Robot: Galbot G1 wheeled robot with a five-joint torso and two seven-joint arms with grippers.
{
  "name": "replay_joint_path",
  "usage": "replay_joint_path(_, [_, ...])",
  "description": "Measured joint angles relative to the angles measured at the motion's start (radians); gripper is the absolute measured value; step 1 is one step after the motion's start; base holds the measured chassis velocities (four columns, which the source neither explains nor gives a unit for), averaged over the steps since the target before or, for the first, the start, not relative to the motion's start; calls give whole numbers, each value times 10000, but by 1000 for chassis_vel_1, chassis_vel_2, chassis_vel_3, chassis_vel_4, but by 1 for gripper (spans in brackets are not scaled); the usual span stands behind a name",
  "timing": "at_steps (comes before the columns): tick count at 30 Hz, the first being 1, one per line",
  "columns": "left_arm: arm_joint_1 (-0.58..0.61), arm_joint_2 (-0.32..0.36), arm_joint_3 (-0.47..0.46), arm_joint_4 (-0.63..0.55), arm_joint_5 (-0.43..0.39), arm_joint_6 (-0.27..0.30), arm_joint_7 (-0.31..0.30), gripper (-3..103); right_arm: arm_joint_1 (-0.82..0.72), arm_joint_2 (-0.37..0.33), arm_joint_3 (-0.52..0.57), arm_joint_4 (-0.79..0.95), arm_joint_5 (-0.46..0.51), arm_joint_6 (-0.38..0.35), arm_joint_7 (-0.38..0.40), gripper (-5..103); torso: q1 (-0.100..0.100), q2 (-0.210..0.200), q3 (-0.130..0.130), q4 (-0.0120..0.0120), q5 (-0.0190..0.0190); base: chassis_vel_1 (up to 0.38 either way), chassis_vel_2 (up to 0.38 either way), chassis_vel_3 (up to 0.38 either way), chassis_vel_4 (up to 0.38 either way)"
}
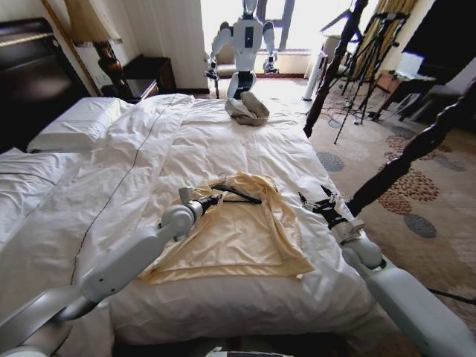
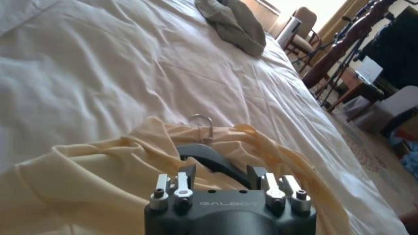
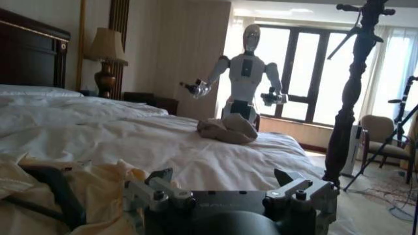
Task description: Pick up the clothes from the bed and hang them on the clothes hanger.
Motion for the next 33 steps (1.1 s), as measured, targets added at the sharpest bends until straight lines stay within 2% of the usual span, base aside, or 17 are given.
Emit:
replay_joint_path(1, [298, 238, -273, -56, 172, 76, 84, 60, 29, 25, -21, -31, -1, 2, -8, 100, 0, 0, 0, 1, -6, 0, 0, 0, 0])
replay_joint_path(2, [298, 238, -273, -56, 172, 76, 84, 60, 29, 25, -21, -31, -1, 2, -8, 100, 0, 0, 0, 1, -6, 0, 0, 0, 0])
replay_joint_path(4, [939, 842, -672, 52, 1250, 291, 414, 71, 62, 88, -43, -38, -5, 3, -12, 100, -1, 0, 0, 9, -6, 0, 0, 0, 0])
replay_joint_path(5, [1171, 1084, -751, 211, 1843, 373, 680, 71, 17, 99, 1, -3, -7, 3, -10, 100, -1, 0, 0, 10, -5, 0, 0, 0, 0])
replay_joint_path(6, [1171, 1084, -751, 211, 1843, 373, 680, 71, 17, 99, 1, -3, -7, 3, -10, 100, -1, 0, 0, 10, -5, 0, 0, 0, 0])
replay_joint_path(10, [2121, 1828, -1016, 531, 4077, 499, 1943, 92, -344, 82, 352, 207, -20, 20, 34, 100, 0, 0, 0, 4, 0, 0, 0, 0, 0])
replay_joint_path(11, [2121, 1828, -1016, 531, 4077, 499, 1943, 92, -344, 82, 352, 207, -20, 20, 34, 100, 0, 0, 0, 4, 0, 0, 0, 0, 0])
replay_joint_path(12, [2306, 1919, -1050, 543, 4542, 483, 2201, 92, -421, 73, 426, 240, -24, 30, 53, 100, 0, 0, 0, 1, -2, 0, 0, 0, 0])
replay_joint_path(13, [2610, 2036, -1091, 535, 5222, 386, 2527, 99, -504, 76, 521, 286, -43, 41, 105, 100, -1, 0, 0, -1, -5, 0, 0, 0, 0])
replay_joint_path(18, [2687, 1766, -981, 538, 5551, 179, 2590, 100, -391, 207, 359, 316, -305, -244, 467, 100, -2, 0, -1, 2, -3, 0, 0, 0, 0])
replay_joint_path(21, [2388, 1145, -771, 677, 5528, 83, 2325, 100, 341, 507, -368, 263, -138, -1255, 1218, 100, -1, 0, 1, -4, -4, 0, 0, 0, 0])
replay_joint_path(23, [2368, 1051, -755, 659, 5517, 73, 2279, 100, 566, 599, -559, 218, -34, -1465, 1423, 100, 0, 0, 1, -3, -6, 0, 0, 0, 0])
replay_joint_path(24, [2291, 796, -643, 538, 5461, 32, 2170, 100, 1137, 881, -947, 140, 457, -2267, 2088, 100, 1, 0, 2, 14, 3, 0, 0, 0, 0])
replay_joint_path(26, [2251, 730, -589, 506, 5442, 23, 2163, 100, 1269, 948, -1028, 139, 661, -2547, 2308, 100, 1, 0, 2, 15, 3, 0, 0, 0, 0])
replay_joint_path(27, [2272, 640, -556, 366, 5424, 3, 2159, 100, 1620, 1101, -1286, 58, 1020, -3030, 2649, 100, 1, -1, 2, 0, -13, 0, 0, 0, 0])
replay_joint_path(30, [2515, 602, -658, 36, 5439, -73, 2135, 100, 2035, 1277, -1698, -84, 1076, -3258, 2356, 100, 1, -2, 2, 9, 3, 0, 0, 0, 0])
replay_joint_path(33, [2628, 567, -806, -123, 5446, -140, 2074, 100, 1616, 973, -1765, 371, 895, -3483, 1608, 100, 1, -2, 2, 11, -1, 0, 0, 0, 0])
